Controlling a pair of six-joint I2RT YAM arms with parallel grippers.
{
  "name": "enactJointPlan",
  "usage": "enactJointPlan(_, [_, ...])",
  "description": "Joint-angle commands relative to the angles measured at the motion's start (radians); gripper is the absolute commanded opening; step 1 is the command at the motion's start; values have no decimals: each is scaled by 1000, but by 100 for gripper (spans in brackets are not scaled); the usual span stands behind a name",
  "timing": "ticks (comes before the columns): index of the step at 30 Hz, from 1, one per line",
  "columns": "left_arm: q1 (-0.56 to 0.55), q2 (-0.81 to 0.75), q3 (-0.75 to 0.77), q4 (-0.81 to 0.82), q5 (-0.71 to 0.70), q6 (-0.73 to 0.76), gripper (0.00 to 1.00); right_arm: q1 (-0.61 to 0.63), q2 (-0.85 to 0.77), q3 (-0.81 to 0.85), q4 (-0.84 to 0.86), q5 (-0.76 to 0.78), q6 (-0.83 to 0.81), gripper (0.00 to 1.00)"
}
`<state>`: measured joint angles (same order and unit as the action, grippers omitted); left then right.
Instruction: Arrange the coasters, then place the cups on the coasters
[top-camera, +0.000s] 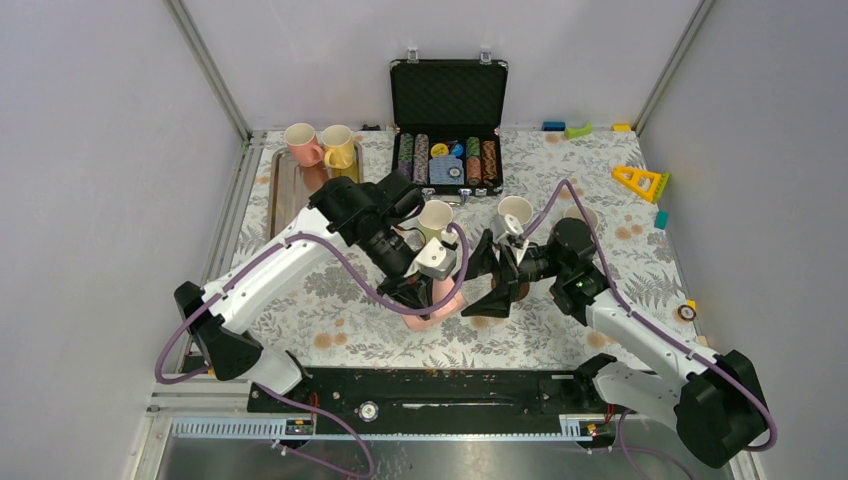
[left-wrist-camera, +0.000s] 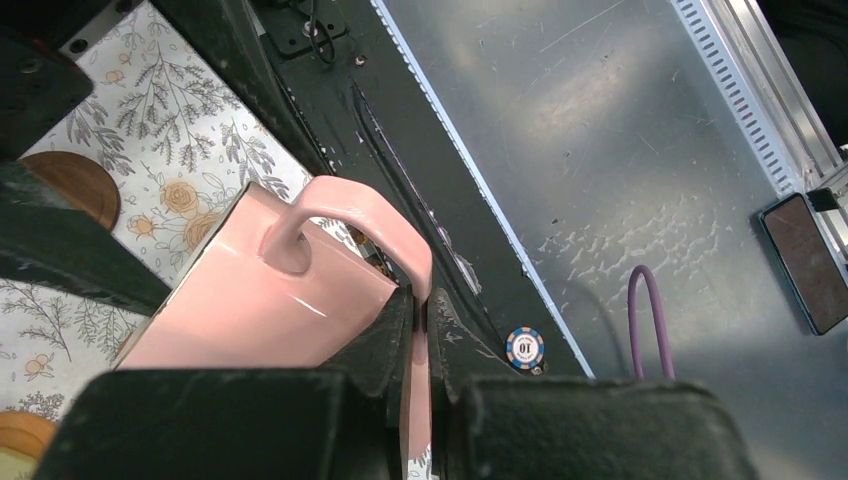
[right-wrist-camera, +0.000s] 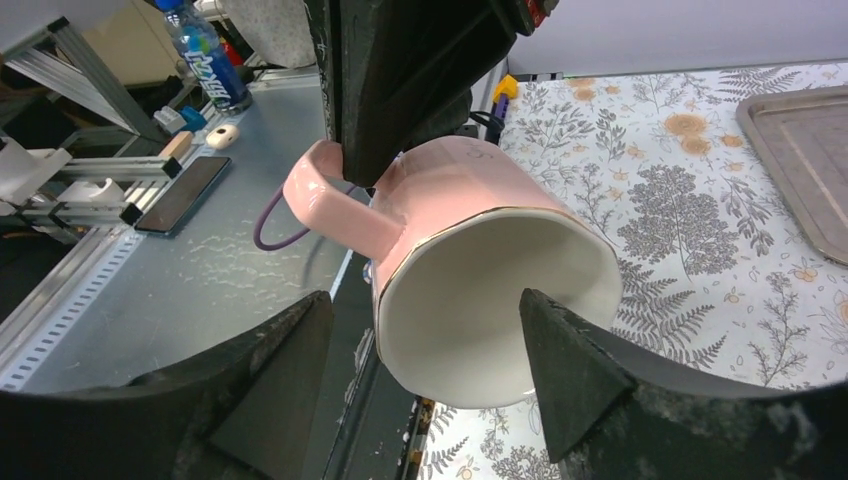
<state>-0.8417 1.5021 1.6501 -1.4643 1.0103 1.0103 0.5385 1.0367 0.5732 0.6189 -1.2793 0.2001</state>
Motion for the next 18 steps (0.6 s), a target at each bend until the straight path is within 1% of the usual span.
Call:
enactJointPlan(1, [-3, -18, 74, 49, 83, -8, 0, 19, 12, 2, 65, 35, 12, 71])
enactJointPlan(3, [-3, -21, 79, 48, 84, -9, 0, 25, 17, 0, 62, 30, 5, 65])
enactJointPlan(8, [-3, -31, 88, 48, 77, -11, 0, 38, 22, 1, 65, 3, 11, 54])
enactJointPlan(9, [-2, -30, 87, 50, 77, -10, 0, 39, 23, 3, 73, -9, 21, 50])
enactJointPlan(10, [-3, -29, 85, 51, 75, -12, 0, 41, 22, 3, 82, -18, 29, 40])
enactJointPlan(11, [-3, -28, 84, 54, 74, -12, 0, 43, 24, 2, 92, -30, 39, 27])
enactJointPlan(12, [-3, -27, 83, 56, 71, -14, 0, 44, 23, 2, 103, -42, 49, 11])
enactJointPlan(13, [-2, -26, 80, 58, 68, -14, 0, 45, 24, 1, 108, -50, 56, 0])
enactJointPlan(17, [-3, -28, 70, 98, 37, -60, 0, 44, 15, 12, 95, -80, 71, 0])
enactJointPlan(18, [-3, -30, 64, 114, 22, -80, 0, 44, 11, 18, 66, -76, 63, 0])
